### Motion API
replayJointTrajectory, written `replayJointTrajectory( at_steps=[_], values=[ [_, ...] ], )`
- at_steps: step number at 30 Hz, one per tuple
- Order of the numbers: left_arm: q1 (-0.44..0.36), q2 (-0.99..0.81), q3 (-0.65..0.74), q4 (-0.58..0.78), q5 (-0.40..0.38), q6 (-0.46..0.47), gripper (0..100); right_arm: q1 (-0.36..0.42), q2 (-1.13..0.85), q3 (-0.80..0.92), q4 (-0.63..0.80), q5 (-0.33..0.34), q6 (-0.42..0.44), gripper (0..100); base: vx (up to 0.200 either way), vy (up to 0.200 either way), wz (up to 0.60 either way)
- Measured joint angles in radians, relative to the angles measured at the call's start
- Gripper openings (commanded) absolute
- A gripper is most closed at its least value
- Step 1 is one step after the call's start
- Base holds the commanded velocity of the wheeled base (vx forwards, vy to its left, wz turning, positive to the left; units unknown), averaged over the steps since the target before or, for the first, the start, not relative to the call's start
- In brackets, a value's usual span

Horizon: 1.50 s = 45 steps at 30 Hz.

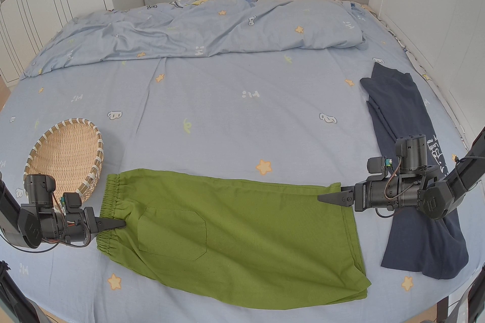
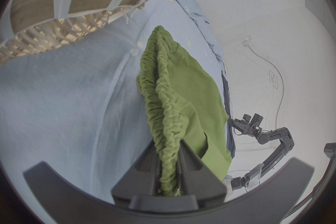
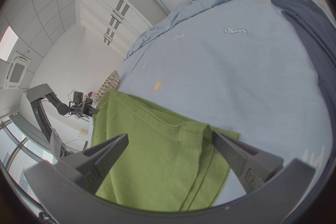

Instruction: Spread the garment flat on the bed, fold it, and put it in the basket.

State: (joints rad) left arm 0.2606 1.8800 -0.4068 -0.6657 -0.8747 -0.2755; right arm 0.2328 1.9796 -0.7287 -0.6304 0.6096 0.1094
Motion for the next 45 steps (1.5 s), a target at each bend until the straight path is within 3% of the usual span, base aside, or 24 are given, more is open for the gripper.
replayJointTrajectory(
  at_steps=[5, 6, 24, 36, 45],
  values=[
    [-0.001, 0.000, 0.001, 0.000, 0.001, 0.000, 0, 0.005, 0.023, -0.007, -0.016, 0.000, 0.003, 100, 0.000, 0.000, 0.00],
    [-0.001, 0.000, 0.001, 0.000, 0.001, 0.000, 0, 0.005, 0.025, -0.008, -0.017, 0.000, 0.004, 0, 0.000, 0.000, 0.00],
    [-0.003, 0.001, 0.006, 0.002, 0.001, 0.015, 0, -0.025, 0.033, -0.002, -0.016, 0.000, 0.009, 0, 0.000, 0.000, 0.00],
    [-0.013, 0.001, 0.015, 0.005, 0.003, 0.056, 0, -0.135, -0.062, 0.077, 0.006, 0.001, 0.062, 0, 0.000, 0.000, 0.00],
    [-0.015, 0.001, 0.021, 0.005, 0.003, 0.058, 0, -0.145, -0.080, 0.079, 0.025, -0.001, 0.062, 0, 0.000, 0.000, 0.00]
  ],
)
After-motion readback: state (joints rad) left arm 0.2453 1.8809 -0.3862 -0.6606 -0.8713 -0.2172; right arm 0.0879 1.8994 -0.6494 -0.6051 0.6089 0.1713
